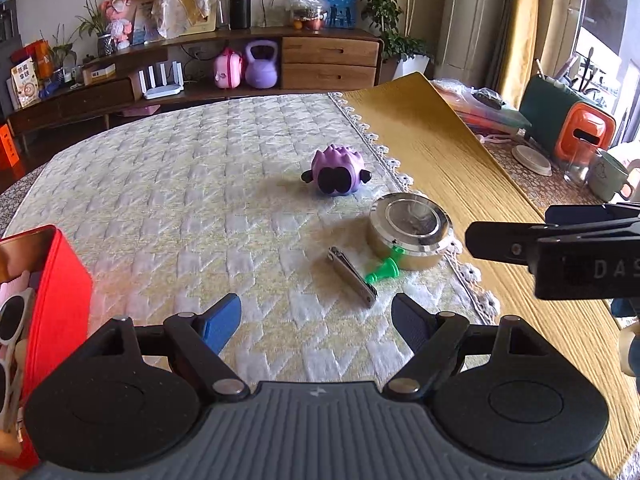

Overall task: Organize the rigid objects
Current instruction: 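Move the left tool toward the nail clipper while the right tool approaches the silver tin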

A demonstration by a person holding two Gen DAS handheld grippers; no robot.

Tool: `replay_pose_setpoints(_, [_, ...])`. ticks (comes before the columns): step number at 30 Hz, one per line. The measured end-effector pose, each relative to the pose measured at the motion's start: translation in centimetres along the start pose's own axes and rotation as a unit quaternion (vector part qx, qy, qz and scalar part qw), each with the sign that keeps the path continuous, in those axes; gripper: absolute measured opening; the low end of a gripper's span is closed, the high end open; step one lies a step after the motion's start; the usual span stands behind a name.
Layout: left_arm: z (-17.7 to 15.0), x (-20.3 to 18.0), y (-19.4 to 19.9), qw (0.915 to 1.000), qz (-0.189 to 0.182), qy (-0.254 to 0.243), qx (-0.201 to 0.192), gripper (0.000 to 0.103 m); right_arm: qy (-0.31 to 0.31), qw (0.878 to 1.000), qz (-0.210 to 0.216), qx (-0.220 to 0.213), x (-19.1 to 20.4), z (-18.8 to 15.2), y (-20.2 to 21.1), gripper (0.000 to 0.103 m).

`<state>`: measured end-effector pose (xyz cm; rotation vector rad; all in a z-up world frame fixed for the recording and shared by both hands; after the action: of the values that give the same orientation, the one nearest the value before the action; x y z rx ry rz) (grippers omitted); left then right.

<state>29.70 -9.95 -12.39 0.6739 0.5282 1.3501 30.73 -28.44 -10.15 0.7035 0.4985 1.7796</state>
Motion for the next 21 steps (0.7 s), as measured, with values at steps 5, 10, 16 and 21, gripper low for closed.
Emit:
replay_pose_setpoints(5, [0.9, 0.7, -1.9, 0.9997, 0.007, 0.021, 0.009, 0.082, 0.007, 1.000, -0.006, 0.006, 0.3, 0.6, -2.5, 0.102])
replay_pose_setpoints(10, [1.4, 0.5, -3.6, 0.9993, 0.016, 0.030, 0.014, 0.082, 0.004, 1.000, -0.011, 0.016, 0.7, 1.1, -4.8, 0.101])
replay_pose_setpoints(16, [1.2, 0.8, -5.2, 0.9981, 0.027, 0.051, 0.021, 0.082, -0.011, 0.999, -0.023, 0.028, 0.9, 1.4, -6.9, 0.100])
replay_pose_setpoints(21, [1.4, 0.5, -5.4, 0.9984, 0.022, 0.051, 0.012, 0.070, -0.005, 0.999, -0.034, 0.034, 1.6, 1.2, -8.0, 0.099])
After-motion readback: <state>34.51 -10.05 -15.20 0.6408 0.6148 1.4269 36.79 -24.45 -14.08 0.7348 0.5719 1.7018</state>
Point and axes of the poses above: each gripper's, at about its wrist camera, not at the fingertips, and y roughly against the way its jaws point, x to its left, z to its top, the point moved 1 cm from there along -y, roughly the way its jaws point, and after that the axes turned 7 degrees about -y, right-handed, at the moved point
